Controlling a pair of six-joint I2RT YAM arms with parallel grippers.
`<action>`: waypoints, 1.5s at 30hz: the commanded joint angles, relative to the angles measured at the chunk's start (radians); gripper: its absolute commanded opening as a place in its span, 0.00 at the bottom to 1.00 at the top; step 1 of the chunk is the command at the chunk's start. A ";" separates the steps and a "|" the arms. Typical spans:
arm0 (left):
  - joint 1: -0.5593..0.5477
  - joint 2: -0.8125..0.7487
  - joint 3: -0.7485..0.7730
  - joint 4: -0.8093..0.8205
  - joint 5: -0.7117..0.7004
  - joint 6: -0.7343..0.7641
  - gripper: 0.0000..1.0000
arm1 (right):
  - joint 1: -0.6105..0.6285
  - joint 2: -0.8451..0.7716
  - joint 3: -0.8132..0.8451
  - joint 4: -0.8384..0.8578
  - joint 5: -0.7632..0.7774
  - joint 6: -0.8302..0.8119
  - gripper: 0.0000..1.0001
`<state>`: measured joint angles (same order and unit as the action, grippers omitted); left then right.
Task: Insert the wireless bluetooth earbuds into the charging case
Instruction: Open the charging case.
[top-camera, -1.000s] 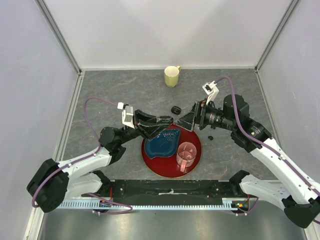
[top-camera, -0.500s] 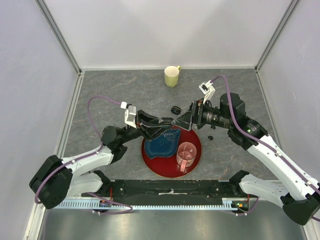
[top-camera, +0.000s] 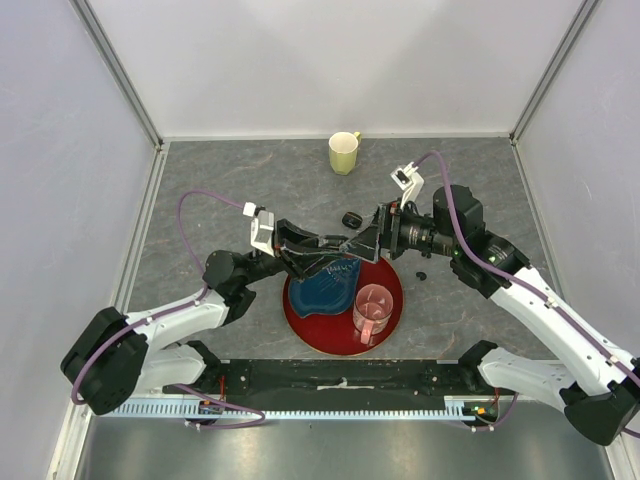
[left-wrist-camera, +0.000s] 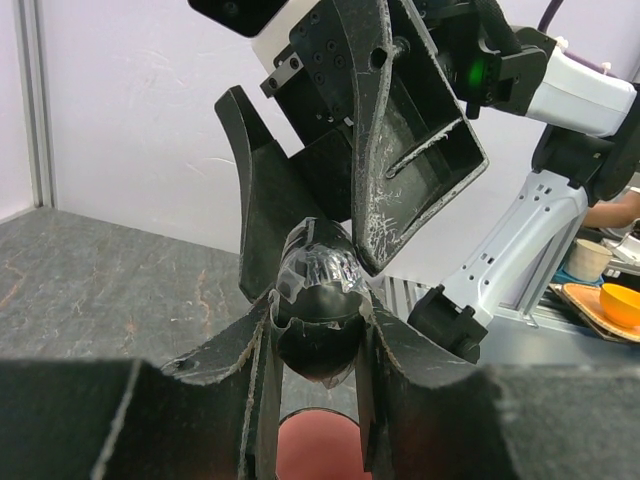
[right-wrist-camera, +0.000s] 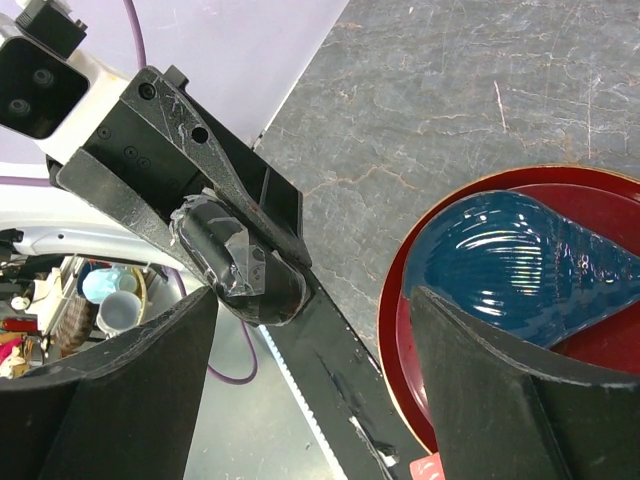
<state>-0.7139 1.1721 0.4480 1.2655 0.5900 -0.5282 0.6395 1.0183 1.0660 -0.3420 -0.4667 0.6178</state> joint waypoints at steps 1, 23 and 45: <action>-0.006 -0.002 0.043 0.087 0.083 -0.006 0.02 | 0.003 0.019 0.052 0.003 0.045 -0.033 0.84; -0.007 -0.057 -0.003 0.025 0.110 0.025 0.02 | 0.002 0.016 0.058 0.069 0.048 0.033 0.85; -0.006 -0.222 -0.058 -0.196 0.040 0.122 0.02 | -0.170 -0.049 0.126 -0.233 0.439 -0.076 0.77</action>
<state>-0.7158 0.9859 0.3893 1.0958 0.6518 -0.4660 0.5606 0.9298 1.1728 -0.4160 -0.1528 0.6086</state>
